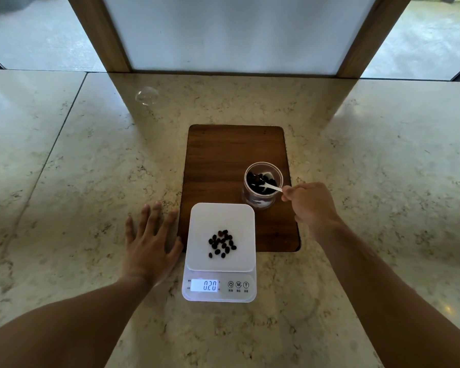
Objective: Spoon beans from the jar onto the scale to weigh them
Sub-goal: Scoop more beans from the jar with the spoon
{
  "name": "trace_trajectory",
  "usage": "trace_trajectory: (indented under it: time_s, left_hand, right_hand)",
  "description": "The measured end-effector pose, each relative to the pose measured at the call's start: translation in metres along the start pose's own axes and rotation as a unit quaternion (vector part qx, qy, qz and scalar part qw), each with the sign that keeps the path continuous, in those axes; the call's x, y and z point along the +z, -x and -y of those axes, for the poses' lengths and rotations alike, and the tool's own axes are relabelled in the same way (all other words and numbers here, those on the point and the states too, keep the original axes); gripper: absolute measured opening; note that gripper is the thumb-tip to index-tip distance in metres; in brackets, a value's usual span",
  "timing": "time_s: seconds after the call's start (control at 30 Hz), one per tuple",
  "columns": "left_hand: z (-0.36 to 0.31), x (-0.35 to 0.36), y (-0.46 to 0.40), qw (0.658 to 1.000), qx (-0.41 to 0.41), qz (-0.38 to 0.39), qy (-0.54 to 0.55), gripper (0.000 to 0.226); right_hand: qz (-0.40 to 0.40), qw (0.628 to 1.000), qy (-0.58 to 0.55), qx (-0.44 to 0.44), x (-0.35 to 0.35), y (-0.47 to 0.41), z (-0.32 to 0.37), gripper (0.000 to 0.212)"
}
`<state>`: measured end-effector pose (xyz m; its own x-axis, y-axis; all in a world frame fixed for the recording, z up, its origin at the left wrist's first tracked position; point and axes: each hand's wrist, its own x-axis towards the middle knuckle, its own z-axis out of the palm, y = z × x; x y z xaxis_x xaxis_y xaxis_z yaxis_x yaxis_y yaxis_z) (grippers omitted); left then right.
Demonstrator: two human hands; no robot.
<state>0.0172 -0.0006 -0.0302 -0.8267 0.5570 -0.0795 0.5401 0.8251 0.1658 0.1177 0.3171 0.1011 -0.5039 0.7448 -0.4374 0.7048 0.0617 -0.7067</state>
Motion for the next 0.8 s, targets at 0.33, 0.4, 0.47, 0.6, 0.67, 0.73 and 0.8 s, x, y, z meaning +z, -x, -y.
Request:
trace_trajectory:
  time_s: [0.33,0.4,0.47,0.6,0.67,0.73,0.8]
  left_hand:
    - [-0.0011,-0.0022,0.0007,1.0,0.002,-0.001,0.003,0.072]
    - [-0.0018,-0.0022,0.001,1.0,0.002,0.001,0.004,0.072]
    - [-0.0028,-0.0026,0.0019,1.0,0.0,0.003,0.006,0.072]
    - [-0.0032,-0.0046,0.0008,1.0,-0.002,0.008,0.004,0.072]
    - [-0.0032,-0.0055,0.0006,1.0,-0.004,0.009,0.005,0.072]
    - [-0.0032,-0.006,0.001,1.0,-0.002,0.01,0.005,0.072]
    - [-0.0035,-0.0062,0.0013,1.0,-0.002,0.007,0.011,0.072]
  right_hand:
    - [0.009,1.0,-0.012,0.023,-0.0029,0.0032,0.0014,0.029]
    - [0.01,1.0,-0.011,0.021,-0.0037,0.0034,0.0011,0.033]
    - [0.014,1.0,-0.016,0.019,-0.0039,0.0039,0.0008,0.033]
    - [0.019,1.0,-0.012,0.005,-0.0038,0.0028,0.0003,0.031]
    - [0.038,0.999,-0.005,-0.001,-0.0047,0.0024,-0.0015,0.026]
    - [0.043,0.998,-0.05,0.013,-0.006,0.0024,-0.0043,0.021]
    - [0.033,0.997,-0.067,0.02,-0.0062,0.002,-0.0066,0.021]
